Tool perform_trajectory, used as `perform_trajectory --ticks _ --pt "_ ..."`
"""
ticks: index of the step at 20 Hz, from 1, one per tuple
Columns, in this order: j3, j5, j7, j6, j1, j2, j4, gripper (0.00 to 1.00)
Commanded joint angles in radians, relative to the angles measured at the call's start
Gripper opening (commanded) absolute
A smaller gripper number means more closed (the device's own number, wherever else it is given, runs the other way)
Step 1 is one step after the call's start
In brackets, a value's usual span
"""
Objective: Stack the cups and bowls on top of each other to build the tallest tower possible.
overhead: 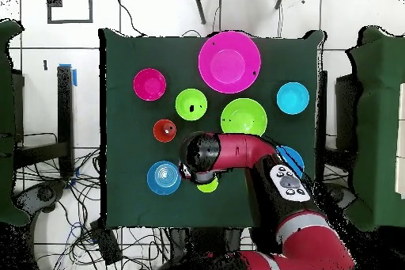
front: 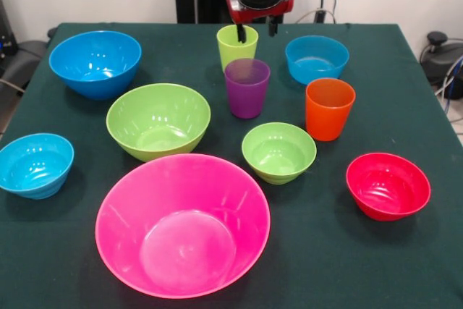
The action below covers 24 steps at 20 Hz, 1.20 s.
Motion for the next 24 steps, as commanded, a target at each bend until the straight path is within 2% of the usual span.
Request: perform_trajectory --ticks 1,24 --pt "0.017 -0.08 0.002 -0.107 -0.025 0.091 0.021 1.0" --pt "0.004 -0.074 0.024 -0.095 -0.024 0.08 0.043 1.0"
